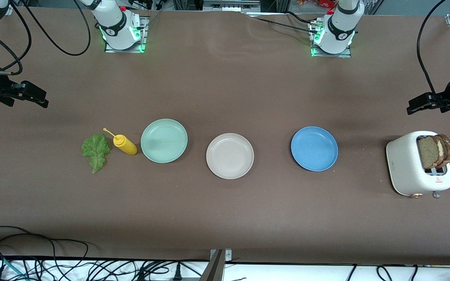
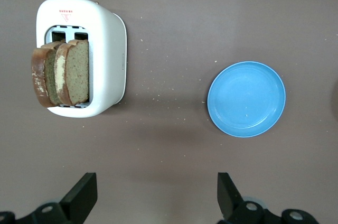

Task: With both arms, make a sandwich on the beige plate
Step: 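Move the left gripper over the bread slices in the white toaster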

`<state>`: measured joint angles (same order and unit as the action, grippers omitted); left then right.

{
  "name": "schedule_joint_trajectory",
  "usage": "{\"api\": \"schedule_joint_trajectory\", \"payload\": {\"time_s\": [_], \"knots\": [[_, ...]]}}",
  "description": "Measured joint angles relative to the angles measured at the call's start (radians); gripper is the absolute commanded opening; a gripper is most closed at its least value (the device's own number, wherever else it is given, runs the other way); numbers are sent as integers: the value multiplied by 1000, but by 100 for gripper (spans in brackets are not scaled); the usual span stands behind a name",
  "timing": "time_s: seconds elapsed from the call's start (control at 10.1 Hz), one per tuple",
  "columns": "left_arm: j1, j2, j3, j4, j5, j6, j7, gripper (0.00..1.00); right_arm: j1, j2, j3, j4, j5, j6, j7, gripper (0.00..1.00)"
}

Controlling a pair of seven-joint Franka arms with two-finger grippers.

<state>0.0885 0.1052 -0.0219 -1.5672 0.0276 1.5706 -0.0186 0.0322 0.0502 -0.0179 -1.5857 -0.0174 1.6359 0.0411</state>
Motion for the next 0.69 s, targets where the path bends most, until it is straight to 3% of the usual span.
{"api": "schedule_joint_trajectory", "payload": {"time_s": [0.69], "knots": [[2,4,0,1,1,14,0,100,0,0,0,0,0,0,0,100]]}}
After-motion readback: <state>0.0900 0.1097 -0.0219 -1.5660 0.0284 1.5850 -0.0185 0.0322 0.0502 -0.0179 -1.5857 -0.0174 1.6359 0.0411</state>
